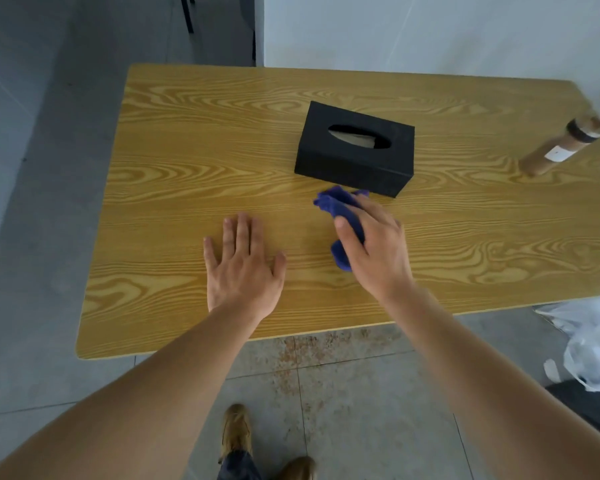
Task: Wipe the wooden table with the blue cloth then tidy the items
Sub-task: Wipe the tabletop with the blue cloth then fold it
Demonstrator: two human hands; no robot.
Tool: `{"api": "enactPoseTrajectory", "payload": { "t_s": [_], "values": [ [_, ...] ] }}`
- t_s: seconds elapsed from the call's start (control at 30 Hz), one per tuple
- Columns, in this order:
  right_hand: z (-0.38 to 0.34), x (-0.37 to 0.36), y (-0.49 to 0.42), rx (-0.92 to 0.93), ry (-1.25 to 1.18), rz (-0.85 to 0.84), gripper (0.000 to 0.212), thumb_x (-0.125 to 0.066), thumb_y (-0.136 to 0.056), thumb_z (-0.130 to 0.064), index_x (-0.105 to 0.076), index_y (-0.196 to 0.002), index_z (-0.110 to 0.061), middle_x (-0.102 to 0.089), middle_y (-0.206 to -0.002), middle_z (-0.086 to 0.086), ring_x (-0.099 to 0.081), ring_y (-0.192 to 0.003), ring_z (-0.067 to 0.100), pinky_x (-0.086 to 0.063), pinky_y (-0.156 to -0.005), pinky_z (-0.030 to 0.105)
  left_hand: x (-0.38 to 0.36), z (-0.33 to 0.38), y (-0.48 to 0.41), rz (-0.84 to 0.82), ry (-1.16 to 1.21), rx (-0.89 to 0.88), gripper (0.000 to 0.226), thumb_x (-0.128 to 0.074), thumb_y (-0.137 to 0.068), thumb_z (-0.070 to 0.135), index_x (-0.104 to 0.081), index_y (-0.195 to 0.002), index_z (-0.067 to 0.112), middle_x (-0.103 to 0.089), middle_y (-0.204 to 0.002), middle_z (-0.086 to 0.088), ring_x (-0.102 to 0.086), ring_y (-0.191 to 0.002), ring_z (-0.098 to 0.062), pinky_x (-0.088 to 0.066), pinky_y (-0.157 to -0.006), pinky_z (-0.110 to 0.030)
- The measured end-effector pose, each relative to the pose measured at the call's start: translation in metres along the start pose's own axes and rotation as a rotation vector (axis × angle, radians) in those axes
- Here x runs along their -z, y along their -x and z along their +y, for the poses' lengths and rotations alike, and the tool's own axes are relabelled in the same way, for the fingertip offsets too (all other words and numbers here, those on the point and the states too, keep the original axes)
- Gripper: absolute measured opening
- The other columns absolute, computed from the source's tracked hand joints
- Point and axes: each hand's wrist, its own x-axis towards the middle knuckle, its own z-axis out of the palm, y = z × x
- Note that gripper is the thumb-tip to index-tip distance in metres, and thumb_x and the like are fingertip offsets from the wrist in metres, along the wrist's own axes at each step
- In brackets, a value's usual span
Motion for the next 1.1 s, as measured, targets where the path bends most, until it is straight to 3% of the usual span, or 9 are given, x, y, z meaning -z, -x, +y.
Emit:
{"api": "enactPoseTrajectory", "payload": {
  "t_s": [0.13,0.23,0.37,0.53,0.67,0.8,0.93,1.1],
  "values": [
    [0.004,-0.045,-0.043,-0.052,0.163,-0.242,0.052,-0.036,-0.11,-0.049,-0.055,-0.151,-0.023,-0.044,-0.162,0.004,-0.031,-0.154,0.024,-0.028,-0.12,0.051,-0.002,0.0,0.0,0.021,0.009,0.007,0.08,-0.003,-0.1,0.063,0.003,-0.167,0.021,0.007,-0.176,-0.002,0.011,-0.161,-0.023,0.006,-0.127,-0.054],
    [0.012,-0.067,-0.05,-0.073,0.273,-0.353,0.062,-0.015,-0.105,-0.066,-0.032,-0.16,-0.044,-0.021,-0.173,-0.005,-0.009,-0.16,0.017,-0.013,-0.127,0.044,-0.004,-0.002,0.0,0.03,0.002,0.0,0.078,-0.002,-0.101,0.061,0.004,-0.167,0.02,0.008,-0.176,-0.002,0.011,-0.161,-0.022,0.005,-0.128,-0.054],
    [0.02,-0.068,-0.041,-0.043,0.359,-0.381,0.06,-0.01,-0.101,-0.072,-0.014,-0.159,-0.056,-0.008,-0.175,-0.004,0.001,-0.161,0.019,-0.004,-0.128,0.045,-0.005,-0.002,-0.001,0.035,0.004,0.0,0.077,-0.004,-0.102,0.061,0.002,-0.167,0.02,0.007,-0.176,-0.002,0.01,-0.161,-0.022,0.005,-0.128,-0.054],
    [0.031,-0.051,-0.012,-0.064,0.424,-0.357,0.061,-0.012,-0.098,-0.079,-0.007,-0.157,-0.062,-0.002,-0.176,0.002,0.004,-0.161,0.025,-0.004,-0.128,0.047,-0.004,-0.002,0.0,0.017,-0.02,0.003,0.077,-0.001,-0.102,0.061,0.003,-0.167,0.02,0.008,-0.176,-0.003,0.011,-0.161,-0.023,0.004,-0.128,-0.055],
    [0.038,-0.036,0.016,-0.092,0.458,-0.342,0.061,-0.013,-0.099,-0.08,-0.007,-0.157,-0.062,-0.002,-0.176,0.003,0.004,-0.161,0.025,-0.004,-0.127,0.047,0.001,-0.001,0.0,-0.02,-0.033,-0.001,0.078,0.001,-0.101,0.061,0.006,-0.166,0.019,0.01,-0.176,-0.004,0.012,-0.161,-0.025,0.003,-0.128,-0.056],
    [0.042,-0.02,0.045,-0.096,0.461,-0.344,0.062,-0.015,-0.1,-0.079,-0.011,-0.158,-0.06,-0.005,-0.176,0.001,0.003,-0.161,0.023,-0.006,-0.128,0.047,0.009,0.007,0.001,-0.064,0.007,0.03,0.076,-0.01,-0.104,0.058,0.006,-0.166,0.017,0.012,-0.175,-0.006,0.015,-0.16,-0.027,0.005,-0.128,-0.059],
    [0.048,-0.006,0.069,-0.051,0.433,-0.34,0.06,-0.022,-0.103,-0.074,-0.024,-0.159,-0.053,-0.013,-0.174,-0.003,-0.003,-0.161,0.019,-0.009,-0.129,0.044,0.015,0.039,-0.004,-0.052,0.087,-0.02,0.073,-0.016,-0.106,0.052,0.0,-0.167,0.017,0.008,-0.176,-0.006,0.014,-0.16,-0.026,0.006,-0.128,-0.055],
    [0.063,0.009,0.097,0.043,0.328,-0.267,0.052,-0.036,-0.109,-0.056,-0.044,-0.156,-0.036,-0.031,-0.168,-0.004,-0.018,-0.159,0.015,-0.024,-0.126,0.044,0.012,0.084,-0.015,-0.04,0.151,-0.059,0.072,-0.015,-0.104,0.052,-0.001,-0.167,0.02,0.008,-0.176,-0.002,0.013,-0.161,-0.024,0.006,-0.128,-0.052]
  ]
}}
